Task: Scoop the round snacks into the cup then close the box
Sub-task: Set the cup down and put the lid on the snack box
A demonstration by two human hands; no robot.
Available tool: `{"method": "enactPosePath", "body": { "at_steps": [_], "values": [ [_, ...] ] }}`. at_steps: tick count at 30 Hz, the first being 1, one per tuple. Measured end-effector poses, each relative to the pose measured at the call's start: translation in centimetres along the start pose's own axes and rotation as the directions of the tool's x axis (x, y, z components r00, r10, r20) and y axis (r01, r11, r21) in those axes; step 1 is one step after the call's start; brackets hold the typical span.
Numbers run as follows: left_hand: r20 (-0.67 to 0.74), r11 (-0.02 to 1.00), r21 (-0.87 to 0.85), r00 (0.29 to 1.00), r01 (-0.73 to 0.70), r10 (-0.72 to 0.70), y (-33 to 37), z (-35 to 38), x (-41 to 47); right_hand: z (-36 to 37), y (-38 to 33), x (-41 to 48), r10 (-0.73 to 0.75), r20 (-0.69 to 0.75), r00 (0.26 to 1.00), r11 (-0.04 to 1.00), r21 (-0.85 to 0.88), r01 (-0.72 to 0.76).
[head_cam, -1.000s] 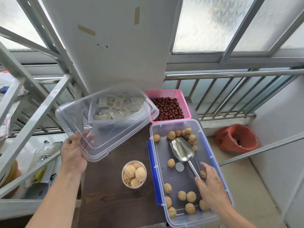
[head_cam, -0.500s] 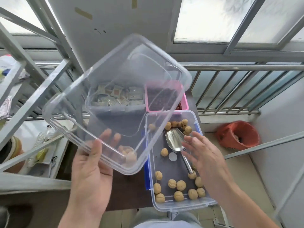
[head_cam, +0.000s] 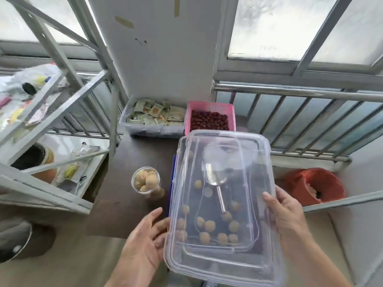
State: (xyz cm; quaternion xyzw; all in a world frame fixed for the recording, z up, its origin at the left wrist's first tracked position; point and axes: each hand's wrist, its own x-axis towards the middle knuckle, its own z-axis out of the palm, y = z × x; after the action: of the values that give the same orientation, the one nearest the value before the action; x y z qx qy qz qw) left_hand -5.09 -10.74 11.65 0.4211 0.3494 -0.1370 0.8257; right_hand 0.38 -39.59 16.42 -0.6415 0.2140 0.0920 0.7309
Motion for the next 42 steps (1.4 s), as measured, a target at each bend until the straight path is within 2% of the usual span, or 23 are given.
{"method": "enactPosePath", "body": {
  "at_steps": [1,2,4,6,10,13,16,19,23,26,29,32,34,35,38,42],
  "values": [
    [-0.062,0.994,0.107,0.997,-0.037,0.044,-0.2,0.2,0.2,-0.1,0.4,0.4,0.001,0.016,1.0,0.998,-0.056,0.0],
    [-0.055,0.971,0.225,0.993,-0.087,0.102,-0.2,0.9,0.3,-0.2,1.1,1.0,-0.017,0.027,0.999,0.991,-0.131,0.021],
    [0.063,0.894,0.389,0.974,-0.223,0.216,-0.8,2.0,0.0,-0.4,2.8,3.0,-0.082,0.028,0.996,0.945,-0.315,0.086],
    [0.088,0.797,0.513,0.943,-0.319,0.321,-1.3,2.4,0.8,-0.5,3.9,5.0,-0.124,0.028,0.992,0.875,-0.468,0.122],
    [0.046,0.53,0.785,0.883,-0.321,0.467,-1.3,2.5,4.0,-0.1,6.1,8.8,-0.125,-0.003,0.992,0.767,-0.635,0.094],
    [0.04,0.424,0.86,0.864,-0.285,0.501,-1.3,2.1,5.7,0.5,7.9,10.0,-0.081,-0.049,0.995,0.732,-0.681,0.026],
    [0.039,0.452,0.854,0.899,-0.256,0.435,-1.0,2.0,6.5,1.7,7.9,9.7,-0.063,-0.053,0.997,0.729,-0.684,0.01],
    [0.039,0.482,0.839,0.911,-0.253,0.411,-1.0,2.1,6.9,2.0,7.7,9.5,-0.07,-0.101,0.992,0.68,-0.733,-0.027],
    [-0.037,0.613,0.768,0.941,-0.188,0.335,-0.7,1.7,7.2,1.5,8.3,10.0,-0.044,-0.131,0.99,0.665,-0.743,-0.069],
    [-0.086,0.723,0.675,0.958,-0.146,0.273,-0.6,1.5,7.7,1.4,8.3,10.0,-0.019,-0.149,0.989,0.723,-0.685,-0.089],
    [-0.139,0.782,0.618,0.968,-0.081,0.21,-0.2,1.4,8.2,1.4,7.8,10.1,0.083,-0.188,0.979,0.845,-0.507,-0.17],
    [-0.172,0.857,0.51,0.985,0.075,0.016,0.3,0.4,9.0,1.3,7.8,10.3,0.189,-0.212,0.959,0.879,-0.399,-0.262],
    [-0.103,0.913,0.374,0.985,0.164,-0.135,0.5,0.1,9.1,1.2,7.6,10.2,0.199,-0.218,0.956,0.885,-0.378,-0.27],
    [-0.073,0.922,0.346,0.985,0.173,-0.157,0.4,-0.1,9.3,1.1,7.5,10.2,0.205,-0.232,0.951,0.886,-0.369,-0.281],
    [-0.044,0.922,0.373,0.994,0.106,-0.096,0.3,0.1,9.4,0.8,6.9,9.8,0.227,-0.227,0.947,0.886,-0.355,-0.297],
    [-0.102,0.886,0.463,0.992,-0.023,0.079,0.0,0.6,9.1,-0.2,6.8,10.2,0.136,-0.239,0.962,0.859,-0.455,-0.235]
  ]
}}
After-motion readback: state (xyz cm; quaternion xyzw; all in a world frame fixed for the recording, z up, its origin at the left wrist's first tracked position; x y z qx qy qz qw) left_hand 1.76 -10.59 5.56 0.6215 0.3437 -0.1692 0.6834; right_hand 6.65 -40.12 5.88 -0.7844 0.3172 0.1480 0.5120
